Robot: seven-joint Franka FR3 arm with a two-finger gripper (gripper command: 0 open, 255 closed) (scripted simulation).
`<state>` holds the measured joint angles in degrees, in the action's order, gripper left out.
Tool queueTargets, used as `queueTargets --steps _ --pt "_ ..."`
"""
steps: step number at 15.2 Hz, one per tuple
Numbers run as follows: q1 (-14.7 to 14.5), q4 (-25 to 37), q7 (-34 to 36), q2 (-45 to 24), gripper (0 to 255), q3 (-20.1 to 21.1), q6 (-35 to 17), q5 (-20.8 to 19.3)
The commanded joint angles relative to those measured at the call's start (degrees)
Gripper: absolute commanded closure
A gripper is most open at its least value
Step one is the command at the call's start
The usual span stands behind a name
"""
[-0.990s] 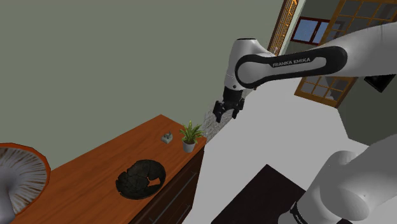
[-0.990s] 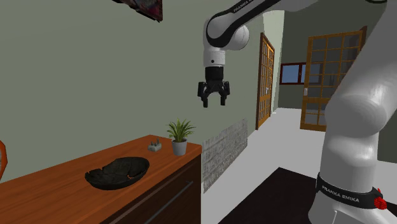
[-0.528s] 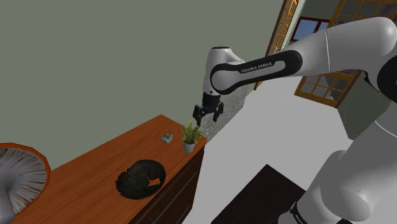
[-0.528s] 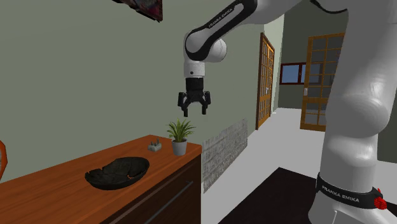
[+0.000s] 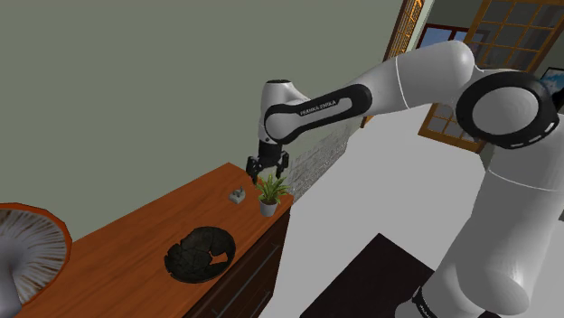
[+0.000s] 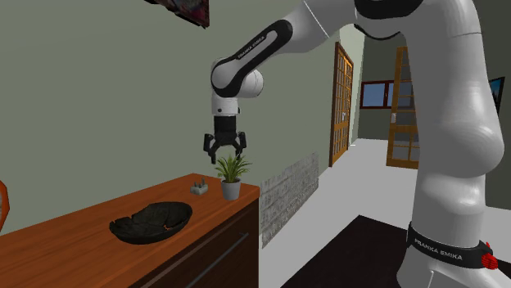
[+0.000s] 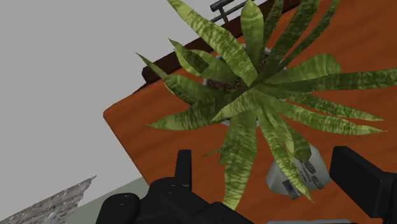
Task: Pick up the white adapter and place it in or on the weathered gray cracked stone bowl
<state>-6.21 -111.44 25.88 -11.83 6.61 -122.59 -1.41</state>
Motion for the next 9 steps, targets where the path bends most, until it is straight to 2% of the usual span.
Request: queueTargets --steps 1,8,9 --pt "-0.7 3.9 1.1 -4.3 0 0.3 -0.4 -0.4" --pt "-3.5 21.5 3.9 -20.1 0 0.5 1.5 -1.7" --pt "-3.5 21.2 3.9 -20.4 0 0.5 0.9 -1.7"
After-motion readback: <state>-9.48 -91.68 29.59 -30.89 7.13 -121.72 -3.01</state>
